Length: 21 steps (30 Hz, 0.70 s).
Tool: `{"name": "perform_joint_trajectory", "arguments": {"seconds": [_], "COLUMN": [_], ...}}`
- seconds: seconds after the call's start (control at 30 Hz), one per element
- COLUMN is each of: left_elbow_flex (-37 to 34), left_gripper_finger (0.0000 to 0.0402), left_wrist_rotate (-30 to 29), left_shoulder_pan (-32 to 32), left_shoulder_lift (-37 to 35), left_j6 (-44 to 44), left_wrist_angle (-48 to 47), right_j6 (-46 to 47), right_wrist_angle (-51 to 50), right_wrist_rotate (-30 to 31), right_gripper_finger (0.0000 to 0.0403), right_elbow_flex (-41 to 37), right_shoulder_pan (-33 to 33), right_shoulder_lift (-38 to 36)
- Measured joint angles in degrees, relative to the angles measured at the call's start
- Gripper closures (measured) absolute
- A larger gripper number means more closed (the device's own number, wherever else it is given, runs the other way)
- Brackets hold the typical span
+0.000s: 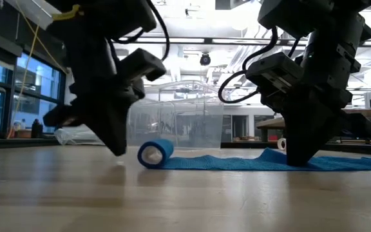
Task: Roll bandage
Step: Roll the blue bandage
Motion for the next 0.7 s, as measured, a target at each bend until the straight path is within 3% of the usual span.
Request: {"name": "perform_joint_trajectory", "arguments": {"seconds": [0.43,0.57,0.7], "left_elbow_flex": [0.0,2.4,5.8], "left_gripper_finger": [0.0401,0.0401,0.0401], "left_wrist_rotate": [1.0,-0.3,2.2], "left_shoulder_pan": [0.0,0.8,1.2], "left_shoulder_lift": [4.7,4.3,4.2], "left_j6": [-7.5,-4.0,2.9], "left_wrist_angle": [11.3,14.8,17.5], "right_j6": [0.0,0.0,0.0], "right_wrist_angle": [0.3,0.4,0.3], "right_wrist_rotate": [0.0,0.0,0.0], "right_gripper_finger": [0.0403,0.0403,0.0403], "right_elbow_flex": [0.0,0.0,0.0], "right_shoulder_pan": [0.0,0.0,0.0], "right_shoulder_lift": [0.0,0.0,0.0]}}
